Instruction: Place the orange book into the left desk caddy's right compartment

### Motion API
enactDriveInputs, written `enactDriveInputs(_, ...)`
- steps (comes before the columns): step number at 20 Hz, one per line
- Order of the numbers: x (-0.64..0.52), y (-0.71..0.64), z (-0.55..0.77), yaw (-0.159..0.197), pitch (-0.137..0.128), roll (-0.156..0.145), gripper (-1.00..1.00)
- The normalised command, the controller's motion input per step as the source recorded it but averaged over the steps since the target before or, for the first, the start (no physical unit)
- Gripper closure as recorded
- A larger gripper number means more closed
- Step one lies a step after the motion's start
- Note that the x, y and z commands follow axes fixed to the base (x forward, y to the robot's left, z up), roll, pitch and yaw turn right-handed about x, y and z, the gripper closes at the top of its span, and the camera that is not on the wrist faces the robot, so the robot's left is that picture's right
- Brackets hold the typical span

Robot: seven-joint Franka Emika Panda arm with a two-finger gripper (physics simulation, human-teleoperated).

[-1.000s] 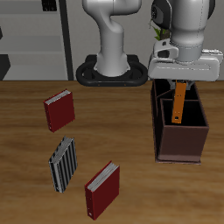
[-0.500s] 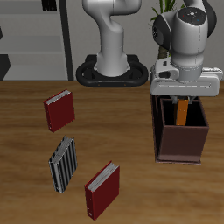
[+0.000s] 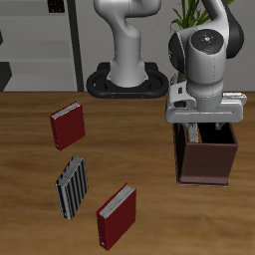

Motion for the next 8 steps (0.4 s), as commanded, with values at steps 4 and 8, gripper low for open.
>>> enactDriveInputs(4,0.03,-0.09,-0.11,0.001,0.023,-0.004,-1.00)
enactDriveInputs(8,-0.07,-0.24,0.11,-0.029,-0.007,-0.005,-1.00)
